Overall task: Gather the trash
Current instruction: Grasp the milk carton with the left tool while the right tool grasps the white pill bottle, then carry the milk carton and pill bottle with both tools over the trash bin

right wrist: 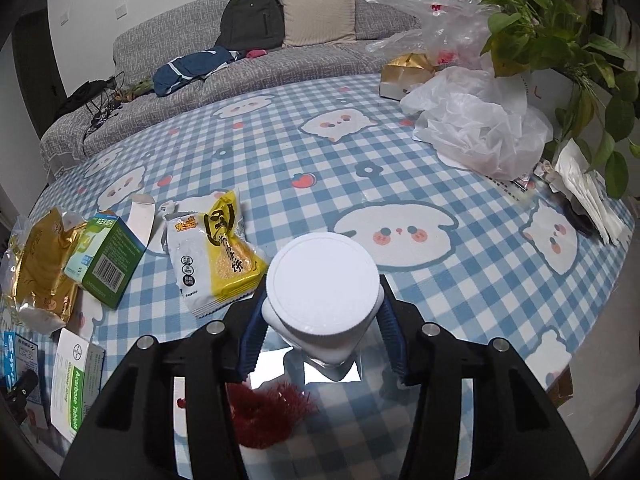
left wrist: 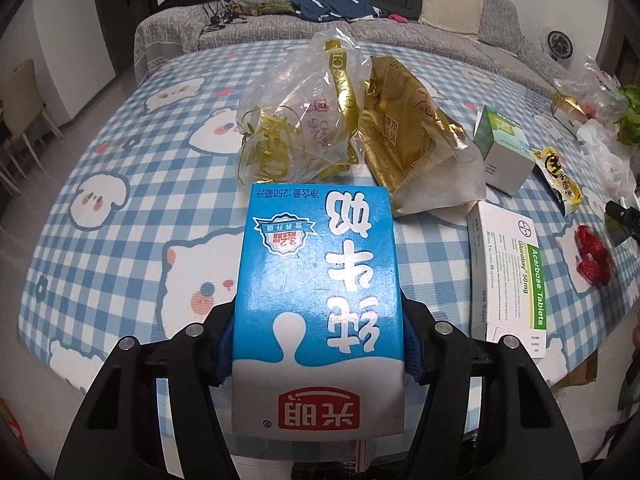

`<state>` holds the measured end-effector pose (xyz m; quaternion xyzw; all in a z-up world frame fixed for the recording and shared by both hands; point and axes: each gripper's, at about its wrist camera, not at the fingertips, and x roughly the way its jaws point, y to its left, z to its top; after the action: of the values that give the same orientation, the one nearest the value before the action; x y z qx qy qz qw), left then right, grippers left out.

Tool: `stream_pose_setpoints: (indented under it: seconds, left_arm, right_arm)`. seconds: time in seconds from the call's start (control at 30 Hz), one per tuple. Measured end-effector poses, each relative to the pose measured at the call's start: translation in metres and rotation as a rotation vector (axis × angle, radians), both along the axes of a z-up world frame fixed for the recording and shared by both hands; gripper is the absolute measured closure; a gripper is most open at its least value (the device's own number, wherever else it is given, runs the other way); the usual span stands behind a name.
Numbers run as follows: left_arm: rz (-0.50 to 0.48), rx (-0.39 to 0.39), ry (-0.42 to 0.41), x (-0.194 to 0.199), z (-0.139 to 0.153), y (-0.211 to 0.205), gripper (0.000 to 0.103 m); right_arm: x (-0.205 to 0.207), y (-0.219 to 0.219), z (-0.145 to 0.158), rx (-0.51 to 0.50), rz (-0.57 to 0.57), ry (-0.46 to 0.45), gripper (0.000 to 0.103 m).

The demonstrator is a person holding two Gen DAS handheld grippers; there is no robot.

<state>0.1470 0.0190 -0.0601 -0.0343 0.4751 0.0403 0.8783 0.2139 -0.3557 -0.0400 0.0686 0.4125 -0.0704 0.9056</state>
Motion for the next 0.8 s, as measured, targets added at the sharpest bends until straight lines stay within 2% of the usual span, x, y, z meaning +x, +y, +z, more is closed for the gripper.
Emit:
stream_pose_setpoints:
  seconds: [0.13, 0.4, 0.8]
  left_arm:
    - [-0.021, 0.001, -0.024, -0.011, 0.007, 0.002, 0.042]
    - [-0.034, -0.011, -0.034, -0.031, 0.012, 0.008, 0.042]
    - [-0.029, -0.023, -0.075, -0.084, 0.024, 0.008, 0.042]
  right_arm:
    - [-0.019, 0.011, 0.01, 0.004, 0.006, -0.016, 0.055]
    - [-0.055, 0.037, 0.029, -0.062, 0.049, -0.044, 0.055]
    - [-0.109, 0.063, 0.046, -0.039, 0.12, -0.093, 0.055]
